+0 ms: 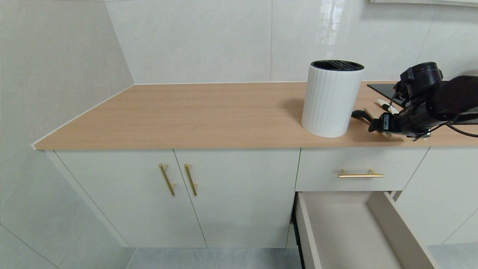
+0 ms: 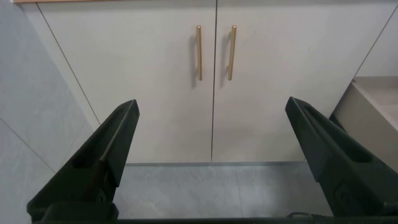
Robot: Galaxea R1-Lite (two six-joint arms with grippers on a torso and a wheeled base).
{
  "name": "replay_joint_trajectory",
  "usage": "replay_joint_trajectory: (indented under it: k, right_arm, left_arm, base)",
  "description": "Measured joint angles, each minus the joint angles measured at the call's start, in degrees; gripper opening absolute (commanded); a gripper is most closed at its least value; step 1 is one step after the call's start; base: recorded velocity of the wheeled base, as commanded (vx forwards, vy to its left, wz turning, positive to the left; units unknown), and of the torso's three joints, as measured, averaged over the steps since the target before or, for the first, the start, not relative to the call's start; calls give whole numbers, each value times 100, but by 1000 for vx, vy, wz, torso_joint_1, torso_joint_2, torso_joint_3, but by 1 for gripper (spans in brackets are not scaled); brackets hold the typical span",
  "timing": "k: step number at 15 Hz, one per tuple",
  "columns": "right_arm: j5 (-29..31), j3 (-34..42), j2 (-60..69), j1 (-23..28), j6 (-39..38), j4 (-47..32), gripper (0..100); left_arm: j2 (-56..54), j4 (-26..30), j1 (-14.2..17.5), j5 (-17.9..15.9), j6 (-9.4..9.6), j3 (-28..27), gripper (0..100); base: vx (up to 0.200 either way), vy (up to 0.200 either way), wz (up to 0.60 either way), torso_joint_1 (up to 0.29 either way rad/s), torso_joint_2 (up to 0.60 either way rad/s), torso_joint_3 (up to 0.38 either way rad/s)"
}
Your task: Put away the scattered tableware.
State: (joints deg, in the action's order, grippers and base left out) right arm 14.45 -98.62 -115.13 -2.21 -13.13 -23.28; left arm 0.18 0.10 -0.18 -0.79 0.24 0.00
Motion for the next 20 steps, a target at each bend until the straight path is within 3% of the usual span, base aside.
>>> replay_joint_trajectory:
  k: [1, 2, 16, 20]
  right_arm:
    - [0, 0, -13, 1, -2, 0, 100]
    - [0, 0, -24, 1, -4, -2, 0]
    - [-28, 152, 405, 4, -173, 99, 0]
    - [-719, 973, 1668, -40, -195, 46, 0]
  left_arm:
    - [0, 0, 0, 0, 2, 0, 100]
    - [0, 0, 0, 0, 0, 0, 100]
    - [0, 0, 0, 0, 2, 0, 100]
    - [0, 0, 0, 0, 5, 0, 100]
  base:
    - [0, 0, 0, 0, 0, 0]
    - [0, 0, 0, 0, 0, 0]
    - [0, 0, 0, 0, 0, 0]
    - [0, 0, 0, 0, 0, 0]
